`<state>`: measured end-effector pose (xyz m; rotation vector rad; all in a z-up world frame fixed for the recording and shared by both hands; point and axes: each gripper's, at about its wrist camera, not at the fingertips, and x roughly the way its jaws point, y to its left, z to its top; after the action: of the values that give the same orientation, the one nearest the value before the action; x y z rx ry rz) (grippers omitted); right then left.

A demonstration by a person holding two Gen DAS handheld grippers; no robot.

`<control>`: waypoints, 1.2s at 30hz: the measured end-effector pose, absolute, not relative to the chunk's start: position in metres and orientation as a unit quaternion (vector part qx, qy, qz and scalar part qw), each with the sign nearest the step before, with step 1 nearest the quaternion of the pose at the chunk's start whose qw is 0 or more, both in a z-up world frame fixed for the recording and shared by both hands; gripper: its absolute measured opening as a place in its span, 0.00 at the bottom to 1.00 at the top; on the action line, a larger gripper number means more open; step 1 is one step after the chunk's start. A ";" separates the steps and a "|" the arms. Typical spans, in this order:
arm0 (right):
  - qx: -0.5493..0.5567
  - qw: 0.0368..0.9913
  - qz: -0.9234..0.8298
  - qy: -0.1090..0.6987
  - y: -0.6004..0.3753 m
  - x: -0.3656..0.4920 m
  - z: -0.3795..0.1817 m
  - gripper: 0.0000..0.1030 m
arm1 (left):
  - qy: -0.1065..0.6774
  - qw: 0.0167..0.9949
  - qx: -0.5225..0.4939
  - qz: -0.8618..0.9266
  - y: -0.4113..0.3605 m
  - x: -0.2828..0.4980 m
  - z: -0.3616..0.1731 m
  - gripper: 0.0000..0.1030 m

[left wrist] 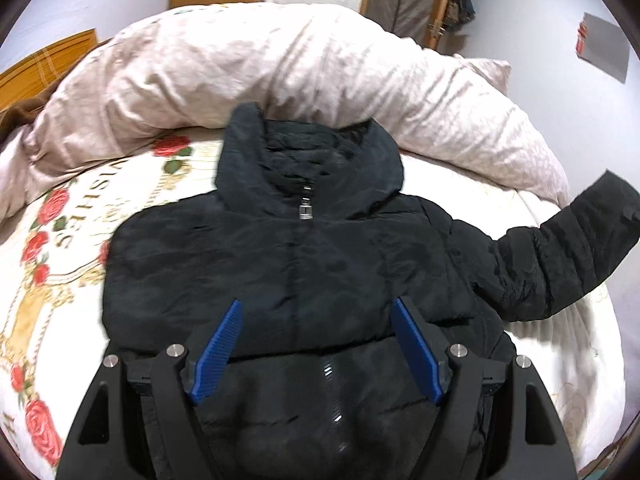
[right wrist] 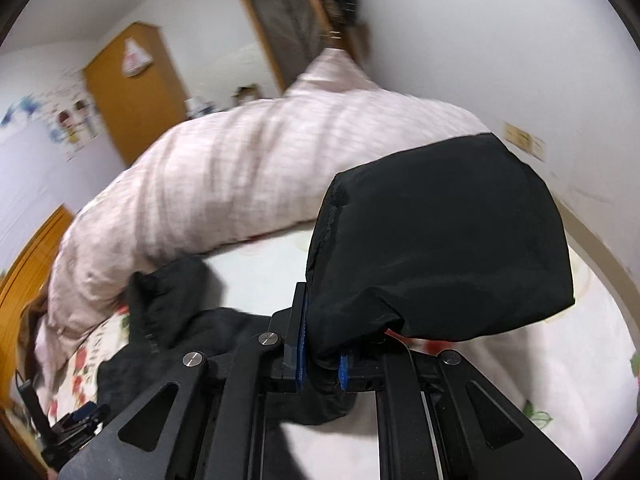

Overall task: Fold large clothes
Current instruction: 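Lift the sleeve with the right tool and lay it across the jacket body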

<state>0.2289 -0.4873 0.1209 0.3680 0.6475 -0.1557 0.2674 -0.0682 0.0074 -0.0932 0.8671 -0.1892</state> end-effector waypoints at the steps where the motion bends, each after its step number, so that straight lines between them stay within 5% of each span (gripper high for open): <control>1: 0.172 0.931 -0.062 0.315 -0.471 0.233 0.128 0.11 | 0.418 0.903 -0.047 -0.087 -0.061 0.264 0.012 0.76; 14: 0.126 0.931 0.040 0.339 -0.330 0.272 0.133 0.11 | 0.400 0.913 -0.066 -0.042 0.021 0.243 0.029 0.76; 31: 0.089 0.869 0.143 0.465 -0.178 0.339 -0.012 0.11 | 0.431 0.893 -0.128 -0.004 0.093 0.267 -0.053 0.76; 36: 0.072 0.852 0.172 0.488 -0.156 0.335 -0.044 0.28 | 0.415 0.900 -0.134 -0.008 0.097 0.265 -0.043 0.76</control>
<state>0.3355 -0.1563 -0.0443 0.1516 1.0280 0.3623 0.2655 0.0975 -0.0428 -0.2781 0.8578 -0.0164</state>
